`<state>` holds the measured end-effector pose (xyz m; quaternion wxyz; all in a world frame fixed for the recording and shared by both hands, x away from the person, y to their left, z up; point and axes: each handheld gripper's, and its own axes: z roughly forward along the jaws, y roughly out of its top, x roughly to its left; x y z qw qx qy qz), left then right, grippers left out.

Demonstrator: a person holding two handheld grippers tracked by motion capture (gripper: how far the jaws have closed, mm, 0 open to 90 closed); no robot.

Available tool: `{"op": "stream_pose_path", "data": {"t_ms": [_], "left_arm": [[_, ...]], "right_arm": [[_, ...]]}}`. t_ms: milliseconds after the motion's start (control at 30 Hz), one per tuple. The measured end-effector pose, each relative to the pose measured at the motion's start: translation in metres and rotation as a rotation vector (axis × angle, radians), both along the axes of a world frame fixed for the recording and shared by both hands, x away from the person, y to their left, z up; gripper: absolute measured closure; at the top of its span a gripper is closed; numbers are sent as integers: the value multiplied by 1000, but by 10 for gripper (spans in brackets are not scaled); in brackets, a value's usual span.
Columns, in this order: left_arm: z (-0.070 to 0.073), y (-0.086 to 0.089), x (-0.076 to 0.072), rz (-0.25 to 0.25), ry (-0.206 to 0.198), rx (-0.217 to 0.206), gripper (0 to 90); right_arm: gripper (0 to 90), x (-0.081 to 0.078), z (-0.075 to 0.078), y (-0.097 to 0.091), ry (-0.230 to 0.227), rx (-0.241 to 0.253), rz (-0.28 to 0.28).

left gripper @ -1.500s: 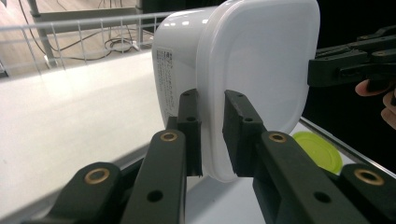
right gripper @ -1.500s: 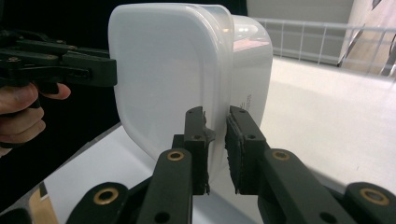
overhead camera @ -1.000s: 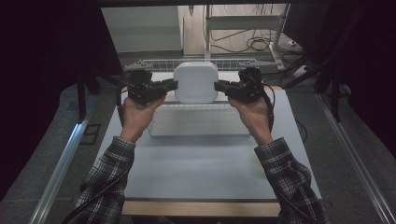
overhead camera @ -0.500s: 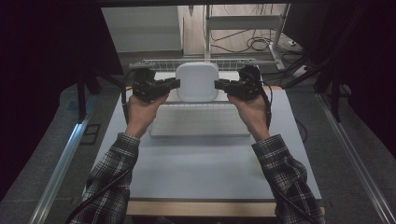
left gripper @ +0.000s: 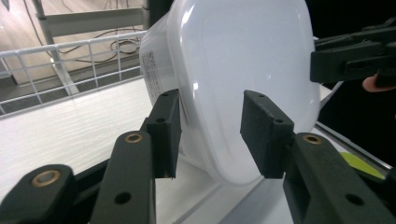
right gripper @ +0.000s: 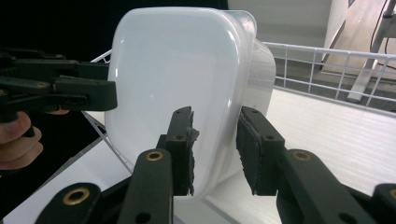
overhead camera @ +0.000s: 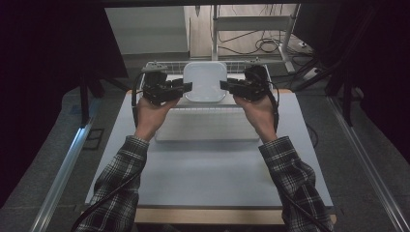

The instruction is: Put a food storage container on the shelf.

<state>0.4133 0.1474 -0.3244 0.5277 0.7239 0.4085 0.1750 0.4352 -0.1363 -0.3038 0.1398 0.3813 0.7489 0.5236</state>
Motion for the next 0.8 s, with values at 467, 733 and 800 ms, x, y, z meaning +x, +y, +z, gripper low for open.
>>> {"op": "stream_pose_path", "data": {"t_ms": [467, 733, 800], "left_arm": [[-2, -3, 9, 30, -18, 42, 475], [-2, -4, 17, 22, -12, 14, 469], [-2, -5, 18, 28, -16, 13, 459]], "right_arm": [[565, 9, -3, 8, -14, -41, -26], [535, 16, -4, 8, -29, -46, -69], [540, 17, -5, 10, -37, -51, -82]]}}
